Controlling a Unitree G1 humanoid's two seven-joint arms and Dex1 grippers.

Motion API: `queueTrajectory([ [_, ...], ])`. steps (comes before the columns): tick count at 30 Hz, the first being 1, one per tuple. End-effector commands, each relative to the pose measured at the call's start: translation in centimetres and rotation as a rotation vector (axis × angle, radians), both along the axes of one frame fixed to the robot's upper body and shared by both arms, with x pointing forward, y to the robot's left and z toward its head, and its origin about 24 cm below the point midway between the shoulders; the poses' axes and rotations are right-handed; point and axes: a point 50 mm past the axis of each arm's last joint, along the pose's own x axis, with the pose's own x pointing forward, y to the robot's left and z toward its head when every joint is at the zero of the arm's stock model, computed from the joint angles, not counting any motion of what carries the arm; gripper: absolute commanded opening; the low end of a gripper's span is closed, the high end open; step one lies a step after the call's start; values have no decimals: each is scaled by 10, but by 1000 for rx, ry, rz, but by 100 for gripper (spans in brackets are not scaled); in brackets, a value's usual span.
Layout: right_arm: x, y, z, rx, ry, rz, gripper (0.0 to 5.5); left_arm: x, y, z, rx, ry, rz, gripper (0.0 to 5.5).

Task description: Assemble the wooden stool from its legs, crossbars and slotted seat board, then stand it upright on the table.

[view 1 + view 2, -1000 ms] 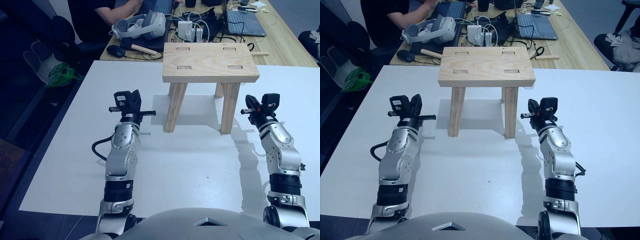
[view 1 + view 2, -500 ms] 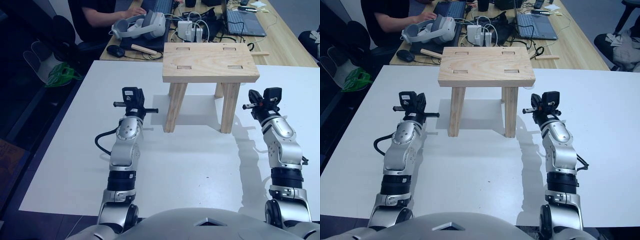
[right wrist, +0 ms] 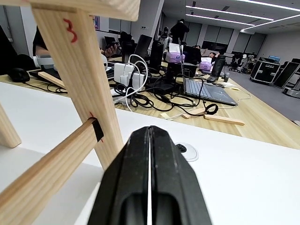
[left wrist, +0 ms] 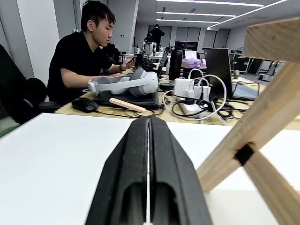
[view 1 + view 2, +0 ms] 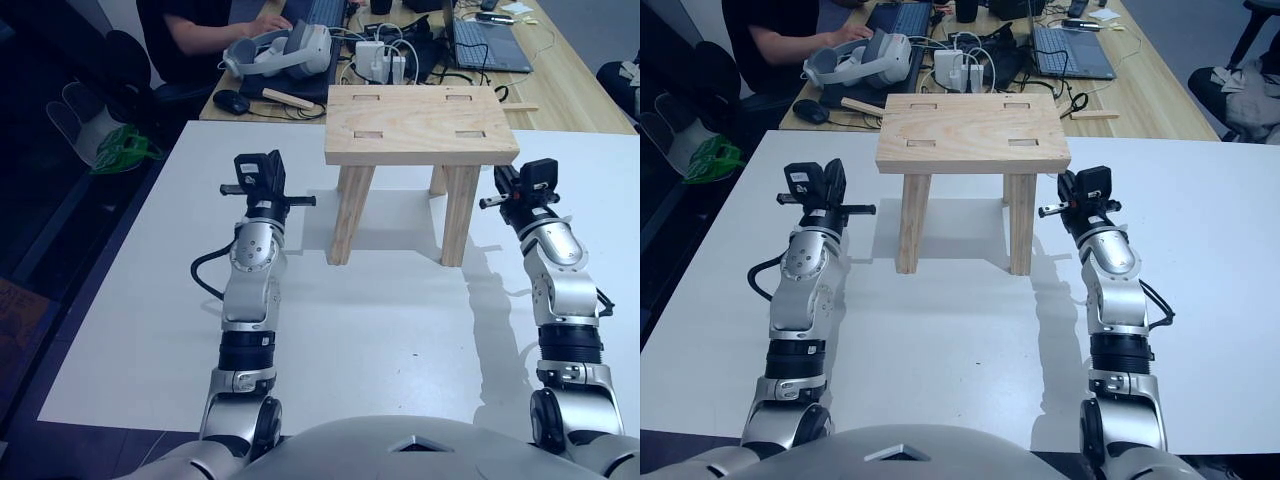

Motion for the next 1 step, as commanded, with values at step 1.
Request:
queueTrajectory([
  [1,2,1,4,5,-37,-8,0,-1,2,1,-51,-7,-20,3],
])
